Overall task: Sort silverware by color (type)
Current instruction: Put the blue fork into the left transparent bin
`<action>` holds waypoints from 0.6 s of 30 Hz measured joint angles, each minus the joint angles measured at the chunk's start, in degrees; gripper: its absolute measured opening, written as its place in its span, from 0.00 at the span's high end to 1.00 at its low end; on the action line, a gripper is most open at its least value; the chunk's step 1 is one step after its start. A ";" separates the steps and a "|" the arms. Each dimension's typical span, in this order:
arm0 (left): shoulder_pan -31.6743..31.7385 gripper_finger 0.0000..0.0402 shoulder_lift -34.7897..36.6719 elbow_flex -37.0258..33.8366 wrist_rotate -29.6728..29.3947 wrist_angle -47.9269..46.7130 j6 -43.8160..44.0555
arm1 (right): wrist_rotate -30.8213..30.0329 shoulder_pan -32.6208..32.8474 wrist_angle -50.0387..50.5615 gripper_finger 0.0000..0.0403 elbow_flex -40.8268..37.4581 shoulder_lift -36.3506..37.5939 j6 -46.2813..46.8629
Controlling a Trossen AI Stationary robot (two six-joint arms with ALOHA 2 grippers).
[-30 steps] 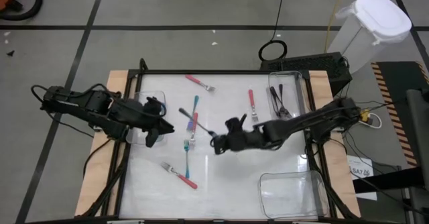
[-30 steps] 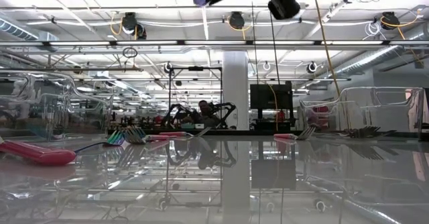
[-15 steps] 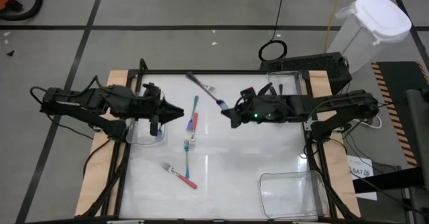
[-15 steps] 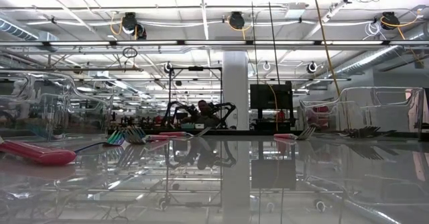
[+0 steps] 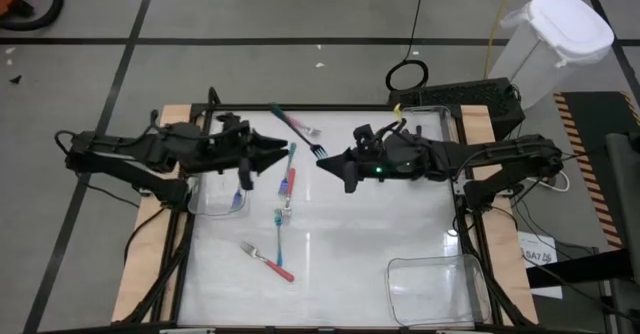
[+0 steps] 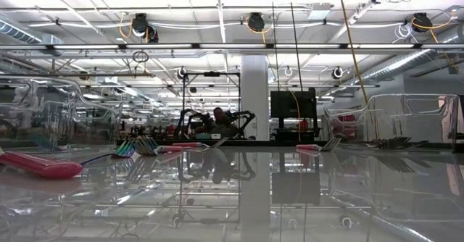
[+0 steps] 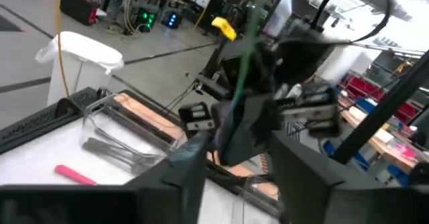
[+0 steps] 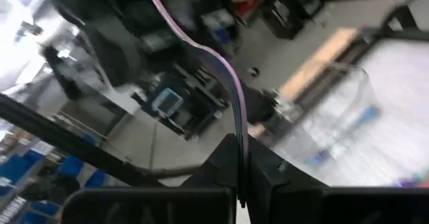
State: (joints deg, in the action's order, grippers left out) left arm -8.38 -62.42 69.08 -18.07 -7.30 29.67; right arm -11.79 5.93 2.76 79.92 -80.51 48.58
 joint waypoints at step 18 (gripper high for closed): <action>1.83 0.44 -7.77 0.00 -4.23 20.55 -6.71 | 0.02 -0.61 -4.30 0.99 0.00 -0.22 -2.74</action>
State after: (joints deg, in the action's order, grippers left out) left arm -6.55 -70.19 69.08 -22.31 13.25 22.96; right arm -11.77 5.32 -1.54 79.92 -80.73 45.84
